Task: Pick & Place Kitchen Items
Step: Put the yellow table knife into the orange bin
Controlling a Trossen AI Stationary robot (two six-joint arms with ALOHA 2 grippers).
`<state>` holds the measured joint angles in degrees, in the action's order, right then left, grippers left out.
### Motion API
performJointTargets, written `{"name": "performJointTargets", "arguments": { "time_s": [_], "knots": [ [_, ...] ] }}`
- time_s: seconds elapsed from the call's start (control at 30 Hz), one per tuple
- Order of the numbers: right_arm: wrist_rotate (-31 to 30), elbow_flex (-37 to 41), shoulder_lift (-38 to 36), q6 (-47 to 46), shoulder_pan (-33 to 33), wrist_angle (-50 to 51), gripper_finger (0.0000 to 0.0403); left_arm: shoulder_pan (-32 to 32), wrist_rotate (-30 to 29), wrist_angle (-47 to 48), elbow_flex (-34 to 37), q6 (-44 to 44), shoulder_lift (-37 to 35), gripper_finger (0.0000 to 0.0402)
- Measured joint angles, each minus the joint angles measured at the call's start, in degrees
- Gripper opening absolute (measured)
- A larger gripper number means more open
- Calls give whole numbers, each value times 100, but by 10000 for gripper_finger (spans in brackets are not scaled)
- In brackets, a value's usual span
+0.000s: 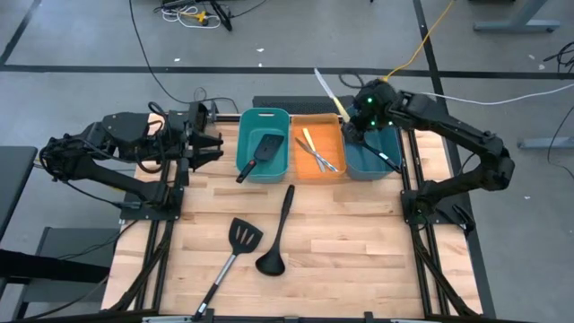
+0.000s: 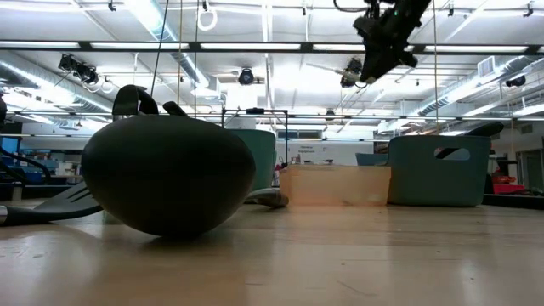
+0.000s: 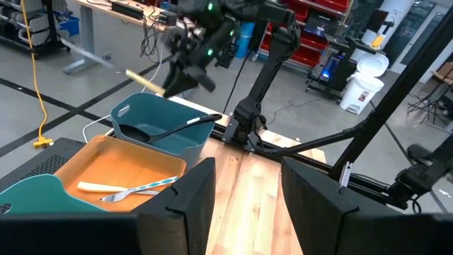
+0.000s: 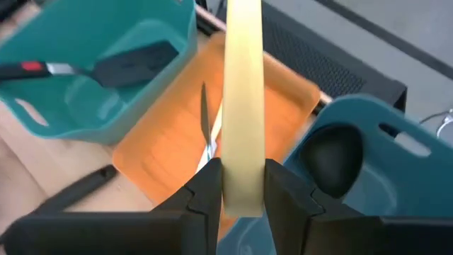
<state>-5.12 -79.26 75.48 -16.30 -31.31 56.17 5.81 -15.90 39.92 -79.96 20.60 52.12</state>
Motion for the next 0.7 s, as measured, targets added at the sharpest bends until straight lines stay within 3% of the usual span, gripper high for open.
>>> {"name": "performJointTargets", "arguments": {
  "time_s": [0.37,0.7],
  "knots": [
    [139,1222,-2,-294,2,-789,92,1,-125,0,0,0,0,167],
    [320,1437,182,-289,4,-973,92,0,-149,0,0,24,0,167]
  ]
}}
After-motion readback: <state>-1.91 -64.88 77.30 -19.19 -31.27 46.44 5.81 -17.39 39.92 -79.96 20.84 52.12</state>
